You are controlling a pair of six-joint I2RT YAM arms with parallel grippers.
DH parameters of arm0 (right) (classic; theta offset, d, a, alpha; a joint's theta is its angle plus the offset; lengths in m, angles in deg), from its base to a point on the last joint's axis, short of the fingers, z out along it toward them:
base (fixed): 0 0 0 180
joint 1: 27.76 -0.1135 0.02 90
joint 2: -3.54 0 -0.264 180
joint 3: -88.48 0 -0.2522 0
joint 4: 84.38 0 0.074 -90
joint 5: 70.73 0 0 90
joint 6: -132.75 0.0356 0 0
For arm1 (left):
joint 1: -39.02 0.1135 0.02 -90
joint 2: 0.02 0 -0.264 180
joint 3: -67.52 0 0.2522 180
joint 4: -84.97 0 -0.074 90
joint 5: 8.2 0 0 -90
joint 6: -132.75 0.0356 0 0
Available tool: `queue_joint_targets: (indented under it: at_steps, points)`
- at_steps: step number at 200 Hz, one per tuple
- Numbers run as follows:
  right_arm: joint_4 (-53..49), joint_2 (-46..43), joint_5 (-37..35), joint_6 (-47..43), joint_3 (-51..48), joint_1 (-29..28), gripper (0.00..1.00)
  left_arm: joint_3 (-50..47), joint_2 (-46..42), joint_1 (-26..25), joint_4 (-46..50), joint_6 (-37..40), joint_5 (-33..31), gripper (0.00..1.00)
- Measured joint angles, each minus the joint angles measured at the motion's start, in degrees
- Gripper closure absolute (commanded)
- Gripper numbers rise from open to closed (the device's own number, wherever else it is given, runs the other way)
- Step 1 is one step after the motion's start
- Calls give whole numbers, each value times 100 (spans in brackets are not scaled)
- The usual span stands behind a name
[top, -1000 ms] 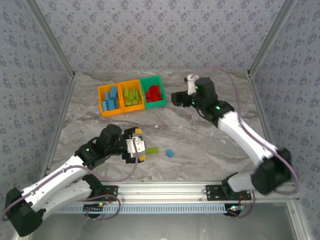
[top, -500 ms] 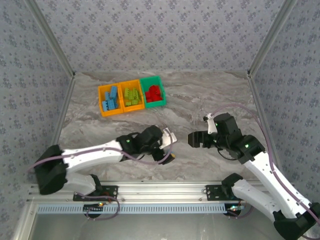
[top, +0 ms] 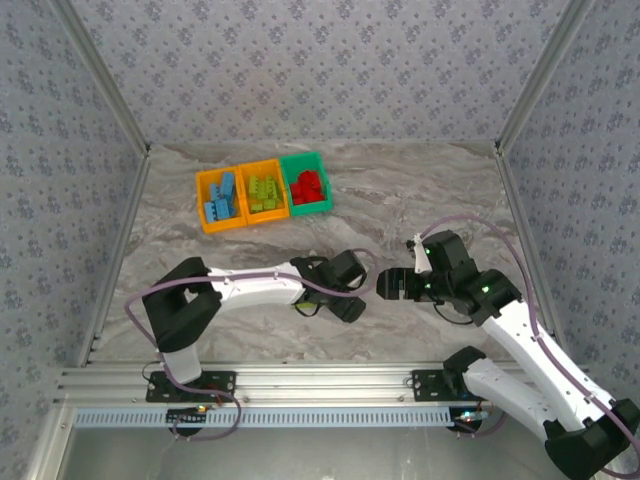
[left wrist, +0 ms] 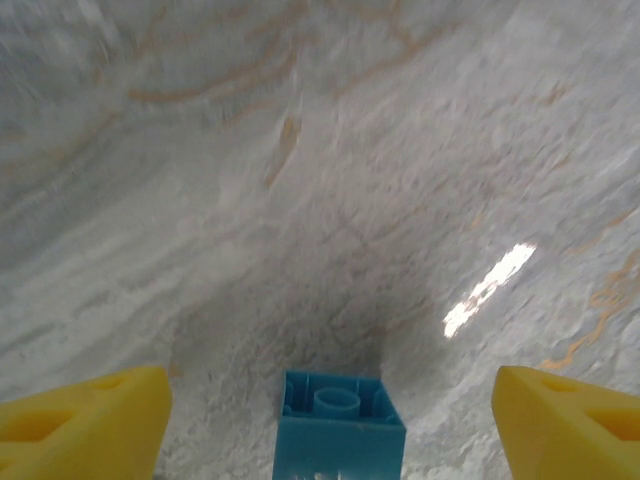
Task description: Sort the legos into containers by color
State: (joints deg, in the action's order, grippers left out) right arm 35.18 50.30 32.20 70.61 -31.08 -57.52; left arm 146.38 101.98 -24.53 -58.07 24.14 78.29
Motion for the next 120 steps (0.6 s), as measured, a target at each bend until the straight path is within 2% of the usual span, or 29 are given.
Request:
queue_joint_targets:
  at_steps: [19,40,55,88,120]
  points:
    - [-9,-20,0,26,-15,17,14,0,68,0,107,26,90,29]
    - [-13,-35,0,46,-31,28,15,-2,101,0,127,50,177,44]
    - [-17,-37,0,72,-42,28,14,-15,111,0,103,68,223,46]
    - [-48,-39,4,133,-46,44,14,-46,127,0,85,85,280,59]
    - [-92,-52,72,162,-46,46,15,-83,131,0,61,116,280,61]
